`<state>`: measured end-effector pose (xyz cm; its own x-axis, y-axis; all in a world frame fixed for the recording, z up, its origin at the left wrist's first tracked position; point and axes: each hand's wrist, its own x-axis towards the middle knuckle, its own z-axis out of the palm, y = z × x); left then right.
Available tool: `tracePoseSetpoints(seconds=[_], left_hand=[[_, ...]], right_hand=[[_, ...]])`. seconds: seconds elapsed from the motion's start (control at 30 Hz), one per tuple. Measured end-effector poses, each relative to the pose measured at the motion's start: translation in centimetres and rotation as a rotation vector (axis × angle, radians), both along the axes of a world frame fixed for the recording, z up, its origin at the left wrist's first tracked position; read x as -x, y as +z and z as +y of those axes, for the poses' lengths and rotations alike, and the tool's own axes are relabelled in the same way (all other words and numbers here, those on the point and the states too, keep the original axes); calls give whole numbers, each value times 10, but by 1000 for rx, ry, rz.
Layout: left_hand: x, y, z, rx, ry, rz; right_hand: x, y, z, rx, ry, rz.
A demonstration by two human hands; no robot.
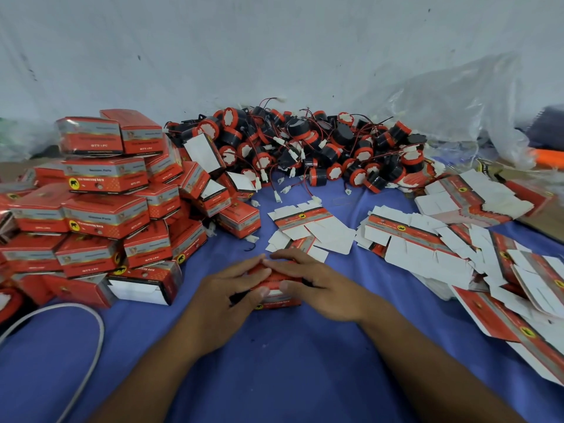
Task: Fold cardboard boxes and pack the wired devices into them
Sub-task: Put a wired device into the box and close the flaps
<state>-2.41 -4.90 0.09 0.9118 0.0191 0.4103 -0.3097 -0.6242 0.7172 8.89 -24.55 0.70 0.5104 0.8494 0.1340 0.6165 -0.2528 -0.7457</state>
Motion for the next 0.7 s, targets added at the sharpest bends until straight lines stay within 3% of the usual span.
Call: tracePoseSetpoints(seconds=[0.17, 0.3, 0.5, 0.7], left_hand=[[-2, -1, 14, -245, -113, 60], [0, -7, 12, -321, -74, -46], [2, -11, 11, -136, -86, 71], [2, -1, 8, 123, 37, 49]], right_hand=[[5, 3, -1, 26, -3, -124], [14, 2, -1, 156, -23, -490], [16, -5, 0, 273, -45, -598], [19, -2, 4, 58, -75, -568]])
